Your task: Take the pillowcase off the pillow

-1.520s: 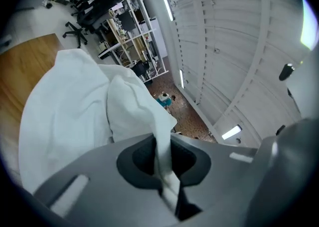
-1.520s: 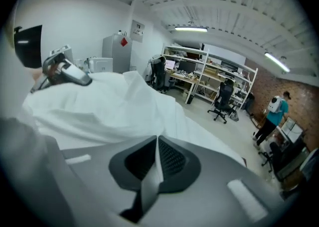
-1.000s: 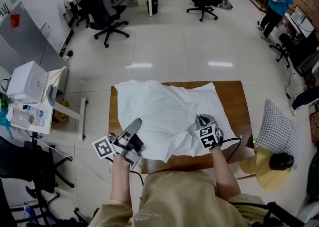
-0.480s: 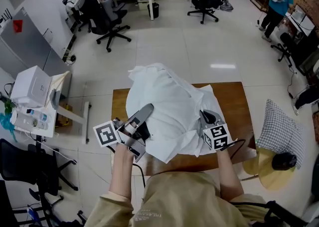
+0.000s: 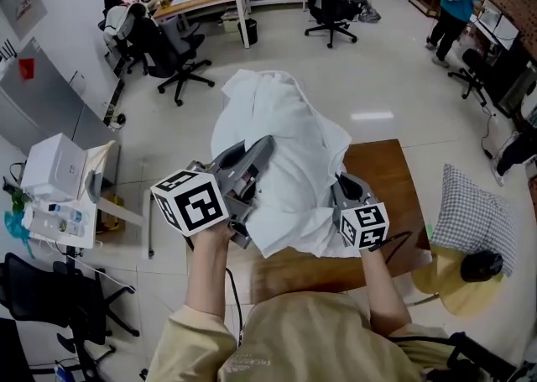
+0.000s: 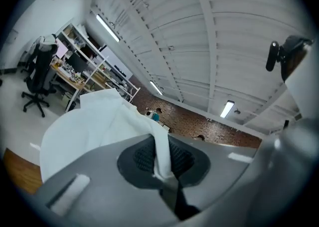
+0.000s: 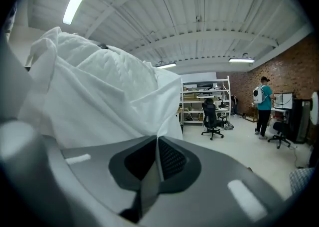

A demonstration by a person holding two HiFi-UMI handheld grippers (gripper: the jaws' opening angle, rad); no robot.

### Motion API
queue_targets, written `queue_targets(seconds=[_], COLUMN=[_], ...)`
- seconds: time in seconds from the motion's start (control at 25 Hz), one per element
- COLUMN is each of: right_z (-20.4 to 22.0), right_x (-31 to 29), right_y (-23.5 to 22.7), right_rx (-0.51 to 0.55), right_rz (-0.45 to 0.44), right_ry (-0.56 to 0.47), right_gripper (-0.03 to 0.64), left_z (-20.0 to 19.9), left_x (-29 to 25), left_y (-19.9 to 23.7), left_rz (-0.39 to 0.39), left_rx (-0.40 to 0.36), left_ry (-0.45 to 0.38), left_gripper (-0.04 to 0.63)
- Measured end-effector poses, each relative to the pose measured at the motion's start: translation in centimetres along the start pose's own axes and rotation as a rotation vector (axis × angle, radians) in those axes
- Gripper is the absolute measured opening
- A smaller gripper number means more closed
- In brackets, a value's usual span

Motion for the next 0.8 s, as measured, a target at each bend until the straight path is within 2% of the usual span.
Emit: queue_targets(seconds=[0.12, 0.24, 0.32, 0.4, 0.48, 0.6, 0.8], right_z=[-1.4, -3.4, -4.5, -5.3, -5.9, -6.1, -1.9], right_x=[1.4, 2.9, 3.7, 4.1, 4.0, 3.9, 4.1], right_y=[0.1, 0.1, 0.3, 0.5, 0.7, 1.0, -0.1], right_rx=[-0.032, -0.097, -0.122, -0.121, -0.111, -0.094, -0.06], right_rz=[-0.011, 0.008, 0.015, 0.007, -0.013, -0.045, -0.025], right_ry=[-0.033, -0.064, -0.091, -0.115, -0.134, -0.151, -0.105], right_gripper=[0.005, 0.011, 0.044, 0.096, 0.127, 0.135, 0.153], left_z=[-0.1, -0.8, -1.3, -2.0, -2.7, -3.4, -4.0], left_x=[-0.7, -1.3, -1.5, -1.7, -2.1, -2.6, -3.6], left_y=[-1.6, -3.5, -4.8, -5.4, -5.3, -4.4, -1.7], left_rz=[-0.014, -0.074, -0.109, -0.127, -0.149, -0.19, -0.242], left_rx=[-0.119, -0.291, -0.366, -0.403, -0.421, -0.413, -0.312], left_ry=[-0.011, -0.007, -0.01, -0.021, -0.033, -0.041, -0.035], left_gripper=[0.009, 0.009, 0.009, 0.009, 0.009, 0.009, 0.009])
Point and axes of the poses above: the fingertips, and each gripper's own axes: x backward along the fingers, y to its left, z out of its underside, the point moved 7 cm from there along x, backward along the fingers, and after that the axes turned 12 degrees about -x, right-handed, at the moved point
